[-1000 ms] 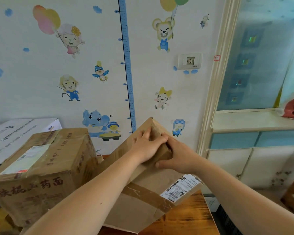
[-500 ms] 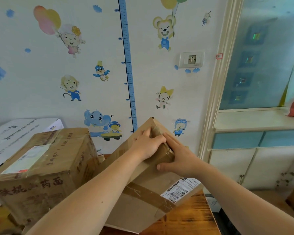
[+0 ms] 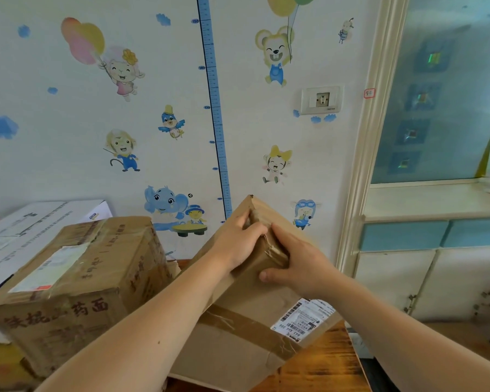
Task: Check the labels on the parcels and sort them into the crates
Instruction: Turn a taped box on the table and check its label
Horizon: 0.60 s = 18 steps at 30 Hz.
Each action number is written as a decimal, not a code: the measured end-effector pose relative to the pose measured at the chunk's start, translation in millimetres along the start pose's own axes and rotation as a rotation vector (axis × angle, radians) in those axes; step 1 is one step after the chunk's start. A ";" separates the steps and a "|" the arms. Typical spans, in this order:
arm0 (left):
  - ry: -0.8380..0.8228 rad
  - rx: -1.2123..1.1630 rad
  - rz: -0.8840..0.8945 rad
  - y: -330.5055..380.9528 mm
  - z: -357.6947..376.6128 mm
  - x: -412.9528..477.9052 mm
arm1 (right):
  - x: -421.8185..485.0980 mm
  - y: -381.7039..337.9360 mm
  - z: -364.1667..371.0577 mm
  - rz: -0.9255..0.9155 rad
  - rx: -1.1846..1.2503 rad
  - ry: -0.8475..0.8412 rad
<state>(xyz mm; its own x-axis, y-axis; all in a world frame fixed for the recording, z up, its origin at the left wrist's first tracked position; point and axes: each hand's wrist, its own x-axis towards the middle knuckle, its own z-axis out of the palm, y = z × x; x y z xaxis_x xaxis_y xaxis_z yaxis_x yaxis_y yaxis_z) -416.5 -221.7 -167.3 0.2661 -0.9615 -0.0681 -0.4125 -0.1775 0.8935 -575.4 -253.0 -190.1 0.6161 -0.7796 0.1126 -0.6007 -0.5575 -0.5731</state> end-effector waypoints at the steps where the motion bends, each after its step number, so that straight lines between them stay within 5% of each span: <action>1: 0.006 -0.020 -0.003 1.3 -3.5 -2.1 | 1.6 -2.3 -0.6 0.003 -0.006 0.004; 18: -0.010 -0.187 0.068 -5.4 -25.8 -21.5 | -2.2 -24.4 -14.4 -0.034 -0.172 -0.122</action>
<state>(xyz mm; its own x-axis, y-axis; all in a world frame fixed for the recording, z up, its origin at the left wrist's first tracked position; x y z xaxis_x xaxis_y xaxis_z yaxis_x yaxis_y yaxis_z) -397.5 -194.7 -159.1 0.2337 -0.9723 -0.0086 -0.2598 -0.0709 0.9631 -569.5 -241.8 -164.8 0.6883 -0.7250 0.0240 -0.6504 -0.6315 -0.4222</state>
